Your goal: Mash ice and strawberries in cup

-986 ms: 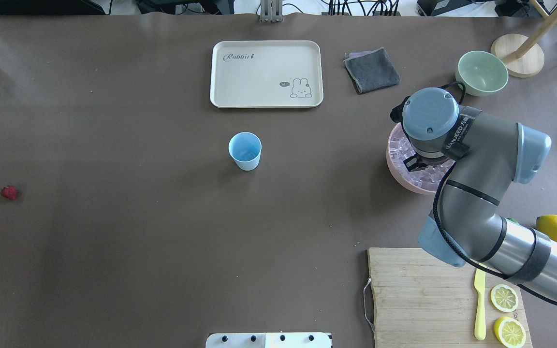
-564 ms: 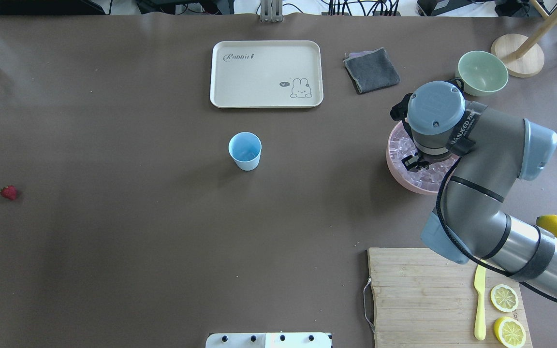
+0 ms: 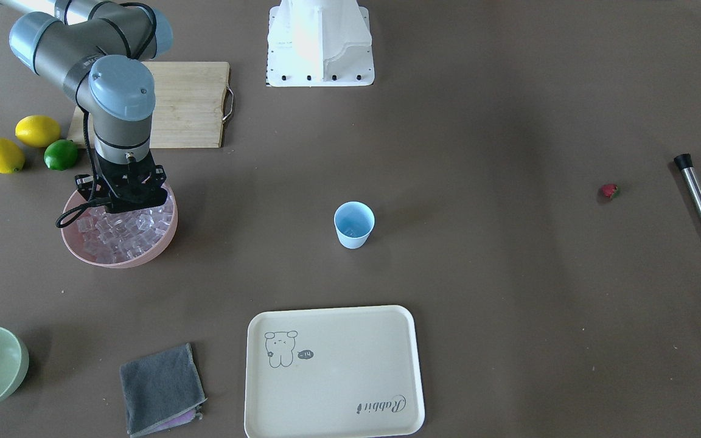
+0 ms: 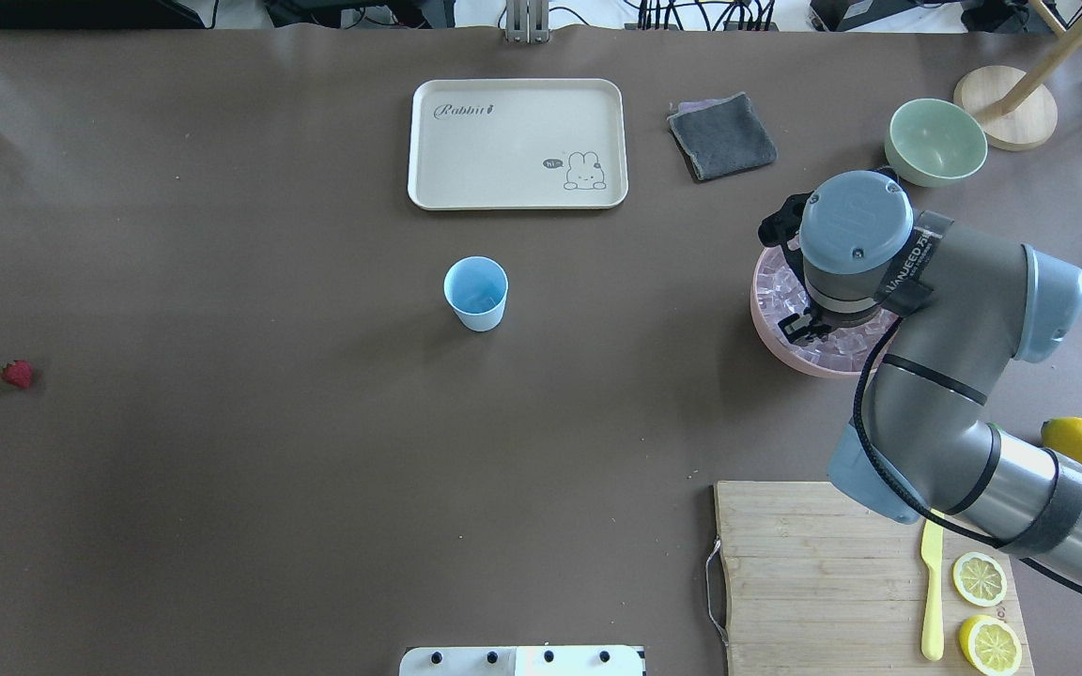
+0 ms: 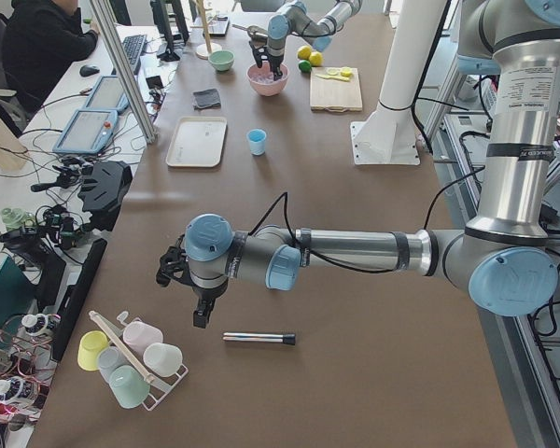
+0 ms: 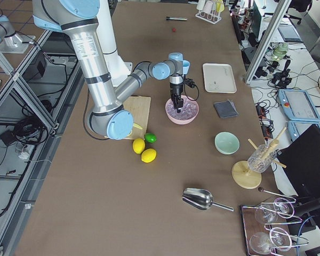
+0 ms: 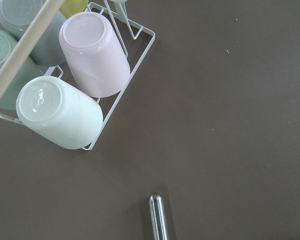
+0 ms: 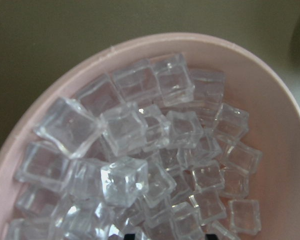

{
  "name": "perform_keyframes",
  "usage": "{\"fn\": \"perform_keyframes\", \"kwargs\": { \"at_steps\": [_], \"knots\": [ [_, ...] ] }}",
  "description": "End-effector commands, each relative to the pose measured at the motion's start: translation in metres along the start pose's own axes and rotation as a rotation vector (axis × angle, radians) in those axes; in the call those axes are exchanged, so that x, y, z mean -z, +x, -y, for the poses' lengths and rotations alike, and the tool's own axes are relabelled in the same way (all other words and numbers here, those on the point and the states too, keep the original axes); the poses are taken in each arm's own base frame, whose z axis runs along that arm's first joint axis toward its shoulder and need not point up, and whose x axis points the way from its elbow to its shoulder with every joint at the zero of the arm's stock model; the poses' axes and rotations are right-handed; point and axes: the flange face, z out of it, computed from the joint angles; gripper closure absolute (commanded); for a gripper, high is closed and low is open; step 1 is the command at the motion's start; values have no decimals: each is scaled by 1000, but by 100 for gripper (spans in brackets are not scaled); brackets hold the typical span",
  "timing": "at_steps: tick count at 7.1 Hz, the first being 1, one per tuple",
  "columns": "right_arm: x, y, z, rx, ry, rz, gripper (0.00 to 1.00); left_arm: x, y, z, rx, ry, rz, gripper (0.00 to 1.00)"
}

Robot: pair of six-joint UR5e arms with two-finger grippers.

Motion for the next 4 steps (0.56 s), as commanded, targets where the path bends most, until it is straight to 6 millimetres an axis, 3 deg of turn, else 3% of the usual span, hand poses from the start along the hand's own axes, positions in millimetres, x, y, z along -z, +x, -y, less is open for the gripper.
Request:
{"fn": "perform_keyframes", "kwargs": {
  "at_steps": [1,4],
  "knots": [
    [-5,-1,-6,13,5,12,53,6,6,11,28,-23,-10,1],
    [16,11,-1,-10,-8,81,50,5,5,10,31,-25,-8,1]
  ]
}}
